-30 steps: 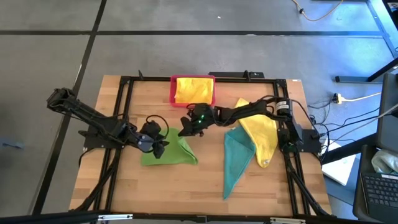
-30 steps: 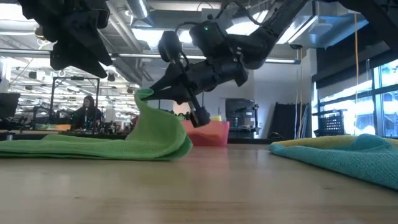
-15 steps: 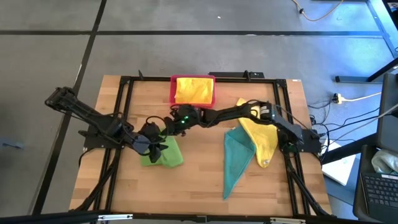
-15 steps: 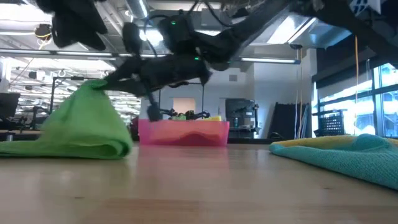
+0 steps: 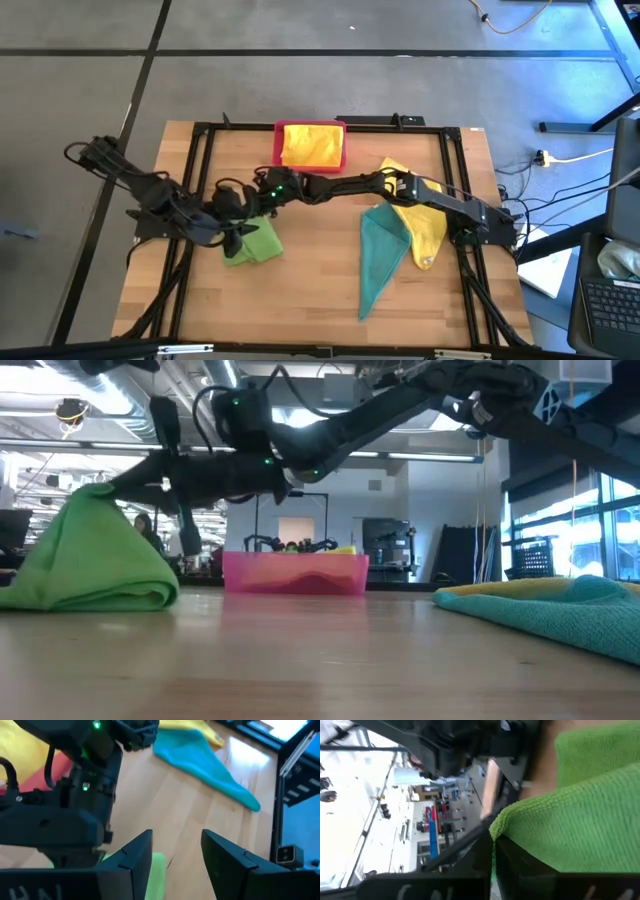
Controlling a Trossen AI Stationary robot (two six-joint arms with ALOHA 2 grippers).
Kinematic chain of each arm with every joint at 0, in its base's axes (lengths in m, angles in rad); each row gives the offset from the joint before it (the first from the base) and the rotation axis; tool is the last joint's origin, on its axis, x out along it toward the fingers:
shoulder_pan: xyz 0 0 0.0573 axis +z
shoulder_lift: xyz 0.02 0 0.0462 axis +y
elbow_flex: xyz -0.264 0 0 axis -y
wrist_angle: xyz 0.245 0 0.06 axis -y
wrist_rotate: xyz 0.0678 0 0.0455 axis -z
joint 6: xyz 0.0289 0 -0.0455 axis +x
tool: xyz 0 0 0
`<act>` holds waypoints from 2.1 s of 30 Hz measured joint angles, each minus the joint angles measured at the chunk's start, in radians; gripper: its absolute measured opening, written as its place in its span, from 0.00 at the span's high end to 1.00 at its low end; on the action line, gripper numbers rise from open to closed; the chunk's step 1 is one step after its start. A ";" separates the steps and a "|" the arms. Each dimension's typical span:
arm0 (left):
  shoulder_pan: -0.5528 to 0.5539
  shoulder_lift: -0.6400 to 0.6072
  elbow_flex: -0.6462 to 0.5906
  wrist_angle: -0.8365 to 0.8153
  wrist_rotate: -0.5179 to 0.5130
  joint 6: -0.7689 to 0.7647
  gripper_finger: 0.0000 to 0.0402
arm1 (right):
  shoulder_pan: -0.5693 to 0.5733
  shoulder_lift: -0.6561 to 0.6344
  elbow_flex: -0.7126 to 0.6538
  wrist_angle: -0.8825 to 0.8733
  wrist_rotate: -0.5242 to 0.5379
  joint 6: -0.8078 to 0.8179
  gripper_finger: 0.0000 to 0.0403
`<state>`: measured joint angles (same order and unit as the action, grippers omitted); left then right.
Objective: Fold microfiber towels
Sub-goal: Fold the green microfiber cloth
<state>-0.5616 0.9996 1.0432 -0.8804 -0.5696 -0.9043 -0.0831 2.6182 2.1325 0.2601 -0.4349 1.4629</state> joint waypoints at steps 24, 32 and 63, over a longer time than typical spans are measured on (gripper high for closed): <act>-0.011 -0.018 0.003 -0.009 -0.032 0.002 0.60 | 0.055 0.008 0.046 -0.040 0.323 0.105 0.96; -0.010 -0.039 0.003 -0.010 -0.074 0.025 0.59 | 0.058 0.007 0.047 0.030 0.337 0.054 0.96; -0.010 -0.100 0.003 -0.074 -0.172 -0.019 0.59 | 0.026 0.007 0.045 0.082 0.053 -0.243 0.27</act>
<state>-0.5716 0.9001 1.0466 -0.9541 -0.7412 -0.9228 -0.0570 2.6255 2.1777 0.3418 -0.3820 1.2201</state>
